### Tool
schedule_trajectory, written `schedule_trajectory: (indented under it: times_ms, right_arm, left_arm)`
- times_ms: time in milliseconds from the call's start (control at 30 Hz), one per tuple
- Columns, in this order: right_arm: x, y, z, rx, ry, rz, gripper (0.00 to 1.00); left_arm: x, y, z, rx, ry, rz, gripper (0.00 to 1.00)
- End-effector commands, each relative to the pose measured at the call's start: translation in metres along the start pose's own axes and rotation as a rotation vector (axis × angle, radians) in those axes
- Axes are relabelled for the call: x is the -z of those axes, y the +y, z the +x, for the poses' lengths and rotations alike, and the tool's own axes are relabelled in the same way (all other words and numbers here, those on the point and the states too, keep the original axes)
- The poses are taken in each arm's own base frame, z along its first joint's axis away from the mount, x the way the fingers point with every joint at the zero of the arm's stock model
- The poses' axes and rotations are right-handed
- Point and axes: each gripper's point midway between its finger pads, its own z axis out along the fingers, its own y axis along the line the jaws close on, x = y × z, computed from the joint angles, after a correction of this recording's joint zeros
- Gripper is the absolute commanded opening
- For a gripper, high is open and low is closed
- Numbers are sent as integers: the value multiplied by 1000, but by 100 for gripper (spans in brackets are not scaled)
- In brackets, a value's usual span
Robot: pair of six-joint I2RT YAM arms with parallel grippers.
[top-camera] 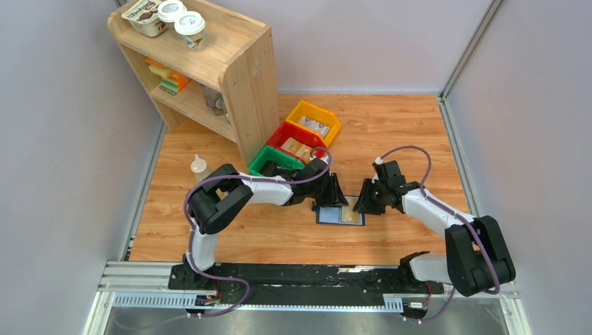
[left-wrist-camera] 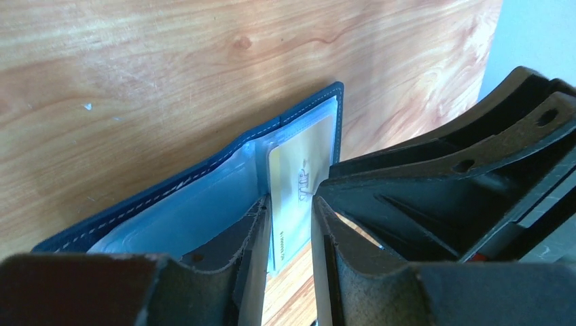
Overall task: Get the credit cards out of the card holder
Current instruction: Remove the credit card from the card holder.
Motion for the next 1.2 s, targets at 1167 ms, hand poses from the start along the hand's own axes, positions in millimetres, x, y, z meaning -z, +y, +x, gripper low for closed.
schedule_trajectory:
  times_ms: [1167]
  right_arm:
    - [-16,2,15,-68,38,-78,27]
  left_arm:
    - [11,17,7,-2,26,10,0]
